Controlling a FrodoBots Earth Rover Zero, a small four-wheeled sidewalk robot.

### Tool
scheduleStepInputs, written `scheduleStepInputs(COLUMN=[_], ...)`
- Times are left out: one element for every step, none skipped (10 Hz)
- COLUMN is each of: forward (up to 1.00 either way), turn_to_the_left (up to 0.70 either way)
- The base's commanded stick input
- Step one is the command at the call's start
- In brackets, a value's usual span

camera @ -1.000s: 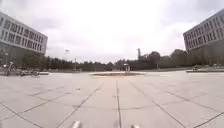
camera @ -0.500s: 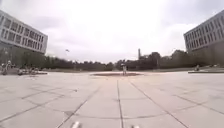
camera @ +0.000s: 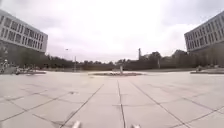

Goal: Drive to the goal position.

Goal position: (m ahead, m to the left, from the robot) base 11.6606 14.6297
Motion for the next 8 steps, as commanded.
scheduleStepInputs(forward=[0.7,0.7,0.7,0.7,0.7,0.7,0.7,0.7], turn_to_the_left=[0.0,0.0,0.0,0.0,0.0,0.0,0.0,0.0])
